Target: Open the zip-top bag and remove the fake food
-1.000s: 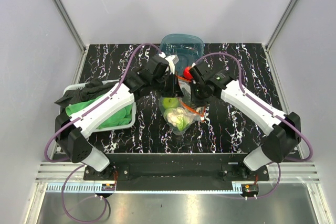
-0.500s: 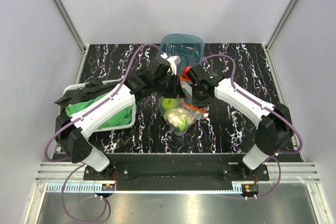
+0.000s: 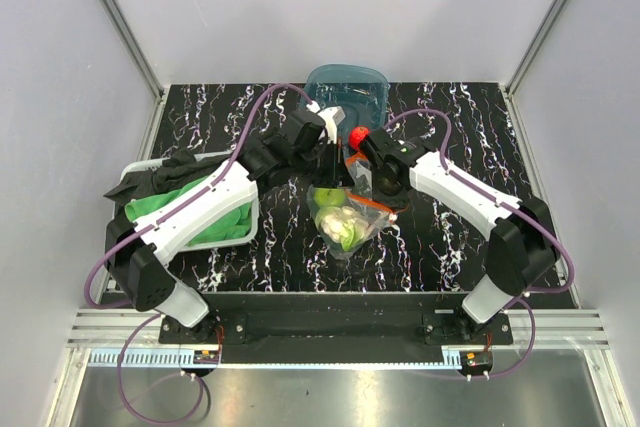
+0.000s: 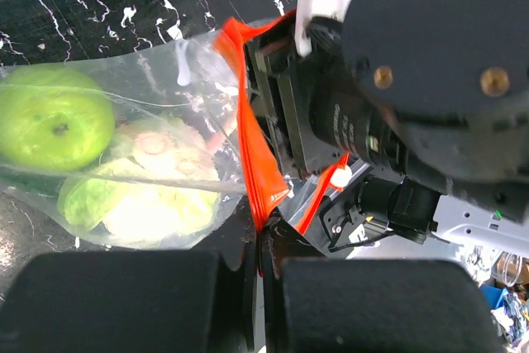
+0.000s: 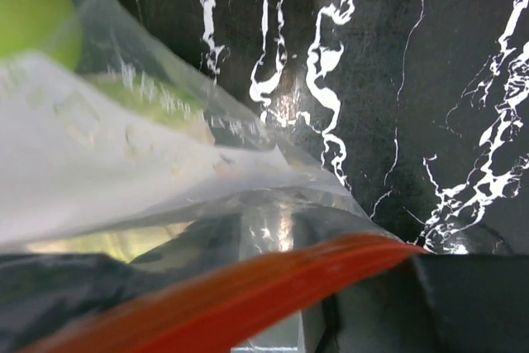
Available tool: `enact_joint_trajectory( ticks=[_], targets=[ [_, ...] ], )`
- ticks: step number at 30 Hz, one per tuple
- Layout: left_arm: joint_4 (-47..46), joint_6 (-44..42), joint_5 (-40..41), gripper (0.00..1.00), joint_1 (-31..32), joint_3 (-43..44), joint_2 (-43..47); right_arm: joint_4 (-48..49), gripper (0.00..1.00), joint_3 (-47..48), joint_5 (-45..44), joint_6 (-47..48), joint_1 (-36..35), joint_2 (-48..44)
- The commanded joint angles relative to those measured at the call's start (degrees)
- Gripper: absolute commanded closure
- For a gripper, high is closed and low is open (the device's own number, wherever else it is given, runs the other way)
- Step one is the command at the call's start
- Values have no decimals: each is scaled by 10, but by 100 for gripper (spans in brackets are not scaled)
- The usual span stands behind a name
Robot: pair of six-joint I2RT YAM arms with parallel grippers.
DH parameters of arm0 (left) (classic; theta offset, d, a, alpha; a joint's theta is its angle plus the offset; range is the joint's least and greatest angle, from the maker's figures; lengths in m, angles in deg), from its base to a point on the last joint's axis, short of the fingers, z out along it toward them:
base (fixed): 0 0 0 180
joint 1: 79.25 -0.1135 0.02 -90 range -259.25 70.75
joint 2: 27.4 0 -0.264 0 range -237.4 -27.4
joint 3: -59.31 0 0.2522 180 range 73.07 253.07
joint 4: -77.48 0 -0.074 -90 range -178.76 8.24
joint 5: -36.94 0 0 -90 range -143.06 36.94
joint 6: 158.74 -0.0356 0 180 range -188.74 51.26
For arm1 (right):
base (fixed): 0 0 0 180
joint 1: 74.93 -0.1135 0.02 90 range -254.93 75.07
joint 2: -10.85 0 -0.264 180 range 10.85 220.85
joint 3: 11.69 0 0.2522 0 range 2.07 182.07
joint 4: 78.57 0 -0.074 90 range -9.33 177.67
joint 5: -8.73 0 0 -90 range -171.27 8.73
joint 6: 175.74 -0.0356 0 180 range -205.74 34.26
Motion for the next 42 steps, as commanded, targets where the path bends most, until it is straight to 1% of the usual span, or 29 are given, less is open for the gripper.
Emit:
enact_joint_trajectory(
  ticks=[1,3,4,6,10,13,18,20,21,25,30,33,34,38,42],
  targets=[
    [-31,0,-3,100,2,-5,33,55,57,-13,-1,-12,21,14],
    [-31,1,-11,100,2,-7,31,72,54,-15,9,-20,29,26],
    [-32,2,-14,100,1,-7,28,87,49,-19,10,-23,30,30],
    [-32,5,-20,100,1,-6,23,107,48,-23,22,-32,40,42],
    [-33,4,-27,100,2,-4,16,112,48,-19,57,-38,43,68],
    [-33,3,-32,100,3,-2,9,124,48,-30,64,-42,45,84],
    [-34,1,-36,100,3,-3,8,146,55,-28,23,-14,47,94],
    [-33,-1,-36,100,3,-6,12,145,60,-23,16,-7,47,102],
    [-34,-1,-36,100,2,-7,12,146,61,-22,21,-9,47,104],
    [-34,3,-38,100,3,-20,14,167,62,-39,51,-27,47,109],
    [-33,5,-55,100,3,-11,5,207,62,-77,78,-40,47,120],
    [-33,1,-67,100,2,-5,1,220,74,-89,83,-49,47,104],
    [-34,2,-66,100,2,-6,2,224,83,-90,84,-48,47,91],
    [-40,4,-41,100,2,-21,27,233,100,-83,83,-27,45,50],
    [-55,18,-24,100,2,-59,53,238,100,-80,89,-5,36,1]
  ],
)
